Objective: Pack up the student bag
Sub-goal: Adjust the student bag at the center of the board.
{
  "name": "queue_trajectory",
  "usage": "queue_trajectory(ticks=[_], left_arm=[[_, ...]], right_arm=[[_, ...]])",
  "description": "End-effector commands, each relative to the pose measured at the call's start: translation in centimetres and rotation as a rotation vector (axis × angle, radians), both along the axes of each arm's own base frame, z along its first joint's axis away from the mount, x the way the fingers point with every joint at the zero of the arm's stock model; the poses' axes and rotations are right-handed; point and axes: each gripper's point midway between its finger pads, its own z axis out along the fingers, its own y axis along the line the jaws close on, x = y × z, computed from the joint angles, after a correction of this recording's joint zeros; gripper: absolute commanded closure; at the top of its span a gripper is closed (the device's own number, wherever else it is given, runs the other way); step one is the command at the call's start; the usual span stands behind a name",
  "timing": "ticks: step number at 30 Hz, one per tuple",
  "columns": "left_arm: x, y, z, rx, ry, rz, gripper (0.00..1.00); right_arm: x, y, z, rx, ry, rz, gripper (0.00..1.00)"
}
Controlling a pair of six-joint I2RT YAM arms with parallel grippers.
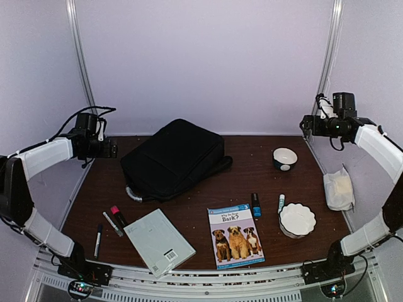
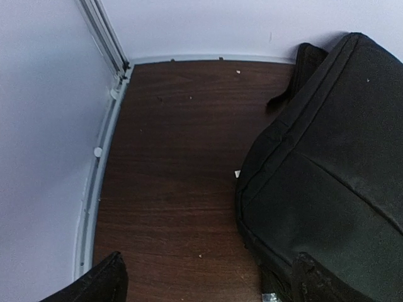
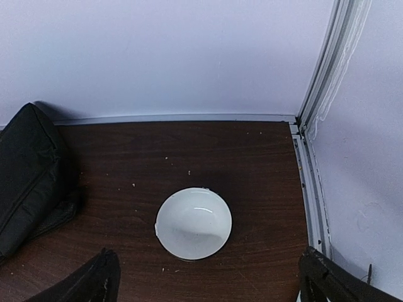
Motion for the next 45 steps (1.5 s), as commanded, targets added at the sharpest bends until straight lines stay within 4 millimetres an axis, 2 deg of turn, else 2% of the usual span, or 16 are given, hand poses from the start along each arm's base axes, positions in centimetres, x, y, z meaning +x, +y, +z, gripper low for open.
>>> queue_trajectory(ticks=[1,6,14,20,25,30,33,36,40,45], left_arm=[[2.5,-0.6,-1.3,-0.183,0.030,-0.018,0.10],[4.9,-1.3,-4.6,-0.382,0.113,-0.005,0.15],[7.6,-3.1,-8.1,-0.637,0.194,0.027,0.20],[7.3,-4.1,-9.9,-0.727,0.241,0.044,0.24],[5.8,-5.5,-11.5,-0.763,0.307,0.037,0.31],[4.4,-8.2,-10.9,-0.773,0.318,-0.024,0.47],[3.5,-10.5,-10.3,-0.806,0.327,-0.075,0.64],[2.5,-13.2,-9.7,-0.839,0.340,-0.131,0.81],[0.9,-16.4,-8.3,-0.855,0.340,-0.201,0.98],[-0.8,-19.8,-5.7,-0.864,0.328,-0.286,1.00]], right_arm=[[0.4,1.7,-2.2,-0.012,0.037,0.106,0.01],[-0.4,5.9,-5.0,0.034,0.140,0.351,0.02],[-2.4,13.5,-7.6,0.036,0.229,0.615,0.11],[-5.0,19.9,-9.2,-0.053,0.266,0.811,0.16],[-6.2,23.7,-10.0,-0.071,0.309,0.918,0.21],[-6.9,26.5,-11.6,-0.081,0.351,0.976,0.24],[-7.2,28.0,-12.9,-0.082,0.380,1.001,0.25],[-6.6,28.5,-13.7,-0.070,0.410,0.990,0.27],[-5.1,28.8,-14.8,-0.081,0.440,0.945,0.31],[-3.0,28.1,-17.4,-0.133,0.519,0.840,0.33]])
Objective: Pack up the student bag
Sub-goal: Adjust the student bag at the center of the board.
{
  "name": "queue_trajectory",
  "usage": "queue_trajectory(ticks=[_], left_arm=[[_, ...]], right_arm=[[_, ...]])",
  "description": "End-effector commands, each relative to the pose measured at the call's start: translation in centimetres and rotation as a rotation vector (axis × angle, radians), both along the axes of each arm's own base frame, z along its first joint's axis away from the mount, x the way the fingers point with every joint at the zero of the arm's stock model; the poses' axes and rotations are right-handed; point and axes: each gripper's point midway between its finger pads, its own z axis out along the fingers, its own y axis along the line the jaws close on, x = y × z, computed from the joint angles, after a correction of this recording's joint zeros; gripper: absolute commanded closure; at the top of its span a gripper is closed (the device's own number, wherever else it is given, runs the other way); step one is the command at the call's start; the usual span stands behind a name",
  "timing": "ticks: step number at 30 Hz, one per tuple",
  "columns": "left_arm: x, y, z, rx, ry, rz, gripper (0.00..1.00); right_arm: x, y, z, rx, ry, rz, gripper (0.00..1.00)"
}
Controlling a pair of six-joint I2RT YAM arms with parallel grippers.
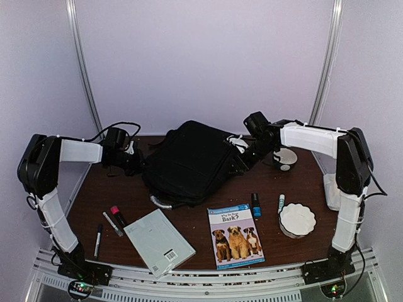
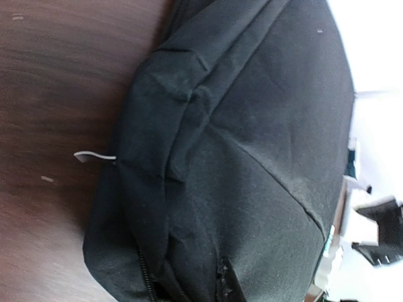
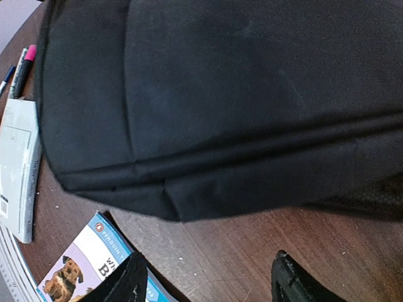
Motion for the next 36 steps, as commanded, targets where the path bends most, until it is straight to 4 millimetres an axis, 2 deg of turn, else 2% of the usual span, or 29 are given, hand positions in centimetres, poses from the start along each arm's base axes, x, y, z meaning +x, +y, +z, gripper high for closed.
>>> queue_trajectory(ticks=[1,6,9,11,14,18,21,24,26,29,31,34,36], left_arm=[[-1.4,-3.7,4.8,-0.087,-0.097,-0.091,1.00],[-2.4,-5.4,10.2,-0.117,-0.209,-0.107,1.00],[-2.2,-4.9,12.6,-0.110,-0.268,-0.057,1.00],[-2.2,-4.3,13.8,-0.104,-0.297,-0.016,1.00],[-1.9,-3.0,14.9,-0.078,-0.334,0.061,1.00],[-2.0,-0.7,14.6,-0.052,-0.333,0.213,1.00],[-2.7,-0.8,13.4,-0.031,-0.307,0.231,1.00],[-4.1,-1.2,10.3,0.072,-0.214,0.174,1.00],[-5.8,-0.4,7.0,0.141,-0.136,0.165,1.00],[-7.8,-0.3,5.2,0.193,-0.102,0.077,0.71],[-9.0,0.4,5.7,0.283,-0.110,0.002,0.61],[-9.9,2.0,8.0,0.486,-0.193,-0.113,0.48],[-10.2,1.9,10.1,0.611,-0.280,-0.205,0.47]], right_arm=[[1.6,-0.8,-1.8,-0.087,0.038,-0.084,0.33],[2.7,-1.3,-3.6,-0.139,0.072,-0.158,0.30],[3.6,-1.6,-3.8,-0.166,0.066,-0.181,0.27],[4.0,-1.5,-3.2,-0.156,0.067,-0.187,0.26],[3.8,-1.0,-1.0,-0.091,0.061,-0.165,0.25],[2.9,-1.6,1.8,-0.055,0.008,-0.157,0.24],[1.9,-2.7,1.8,-0.068,-0.003,-0.169,0.23],[1.2,-3.9,0.6,-0.108,0.025,-0.172,0.23],[1.1,-4.8,-0.7,-0.132,0.058,-0.178,0.23],[1.3,-6.0,-2.1,-0.157,0.085,-0.205,0.23],[1.4,-6.4,-2.2,-0.157,0.090,-0.210,0.24],[1.3,-6.6,-2.0,-0.145,0.087,-0.203,0.24],[0.9,-6.5,-2.2,-0.131,0.104,-0.192,0.24]])
